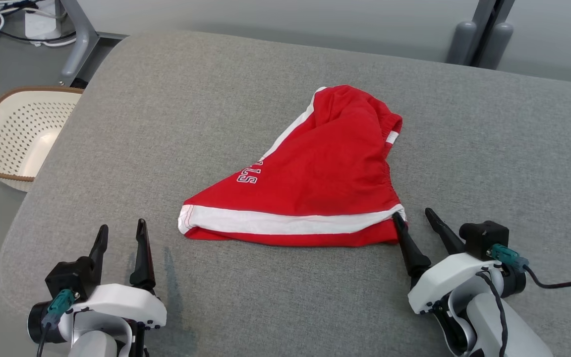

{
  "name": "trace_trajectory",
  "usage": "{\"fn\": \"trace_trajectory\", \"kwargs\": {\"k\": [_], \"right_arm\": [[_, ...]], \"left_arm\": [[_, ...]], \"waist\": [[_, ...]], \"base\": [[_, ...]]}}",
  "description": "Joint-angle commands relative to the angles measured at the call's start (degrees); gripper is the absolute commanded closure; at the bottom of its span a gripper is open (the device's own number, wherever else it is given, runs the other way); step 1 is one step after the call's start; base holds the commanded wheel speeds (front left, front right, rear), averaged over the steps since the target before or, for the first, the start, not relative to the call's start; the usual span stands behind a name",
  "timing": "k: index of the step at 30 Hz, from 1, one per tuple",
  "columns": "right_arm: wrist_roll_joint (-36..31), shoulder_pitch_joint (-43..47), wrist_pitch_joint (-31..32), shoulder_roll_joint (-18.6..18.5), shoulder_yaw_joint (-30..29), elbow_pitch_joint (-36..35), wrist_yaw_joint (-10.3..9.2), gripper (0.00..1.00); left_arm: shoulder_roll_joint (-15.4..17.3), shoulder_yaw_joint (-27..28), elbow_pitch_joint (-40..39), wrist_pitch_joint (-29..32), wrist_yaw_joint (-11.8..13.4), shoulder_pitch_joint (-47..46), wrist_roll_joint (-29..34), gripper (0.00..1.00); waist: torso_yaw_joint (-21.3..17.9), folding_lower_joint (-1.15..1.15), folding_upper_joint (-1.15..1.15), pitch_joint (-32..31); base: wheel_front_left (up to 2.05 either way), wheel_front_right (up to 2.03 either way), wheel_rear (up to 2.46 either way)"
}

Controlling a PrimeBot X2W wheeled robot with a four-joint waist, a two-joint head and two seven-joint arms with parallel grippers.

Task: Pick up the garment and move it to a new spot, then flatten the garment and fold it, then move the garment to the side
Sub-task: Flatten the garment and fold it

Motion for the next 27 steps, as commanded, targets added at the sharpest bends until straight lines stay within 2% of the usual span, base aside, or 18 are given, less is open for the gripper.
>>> {"fn": "trace_trajectory", "kwargs": {"k": [1,8,10,12,14,15,16,21,27], "right_arm": [[0.37,-0.60,0.02,-0.38,0.21,0.24,-0.02,0.00],[2.59,-1.97,0.02,-0.28,3.29,2.52,-0.01,0.00],[3.11,-2.06,0.03,-0.25,4.04,3.03,0.00,0.24],[3.28,-2.22,0.03,-0.27,4.33,3.28,0.00,0.59],[3.04,-2.36,0.03,-0.29,4.31,3.59,-0.01,0.79],[2.79,-2.42,0.03,-0.32,4.06,3.64,-0.01,0.94],[2.34,-2.47,0.03,-0.35,3.56,3.62,-0.01,1.00],[-1.83,-1.98,0.02,-0.54,-0.87,1.94,-0.02,1.00],[-12.75,0.06,0.02,-0.73,-8.25,-2.57,-0.02,1.00]], "left_arm": [[0.23,-0.05,-0.38,0.01,0.42,-0.94,-0.51,0.00],[0.22,-0.38,-0.94,0.01,0.79,-1.25,-1.32,0.00],[0.23,-0.42,-1.03,0.01,0.86,-1.29,-1.40,0.00],[0.23,-0.42,-1.08,0.02,0.90,-1.27,-1.62,0.00],[0.22,-0.47,-1.10,0.02,0.97,-1.25,-1.69,0.00],[0.22,-0.50,-1.12,0.01,1.03,-1.26,-1.75,0.00],[0.22,-0.52,-1.13,0.02,1.00,-1.31,-1.76,0.00],[0.21,-0.29,-1.50,0.01,0.97,-1.30,-1.62,0.00],[0.23,-0.77,-1.57,0.02,0.56,-1.14,-1.41,0.00]], "waist": [[0.58,0.00,0.00,0.56],[1.29,0.00,0.00,1.64],[1.33,0.00,0.00,1.78],[1.29,0.00,0.00,1.90],[1.17,0.00,0.00,1.96],[1.06,0.00,0.00,1.97],[0.93,0.00,0.00,1.98],[-0.38,0.00,0.00,1.78],[-3.13,0.00,0.00,1.00]], "base": [[0.00,0.00,0.00],[0.00,0.00,0.00],[0.00,0.00,0.00],[0.00,0.00,0.00],[0.00,0.00,0.00],[0.00,0.00,0.00],[0.00,0.00,0.00],[0.00,0.00,0.00],[0.00,0.00,0.00]]}}
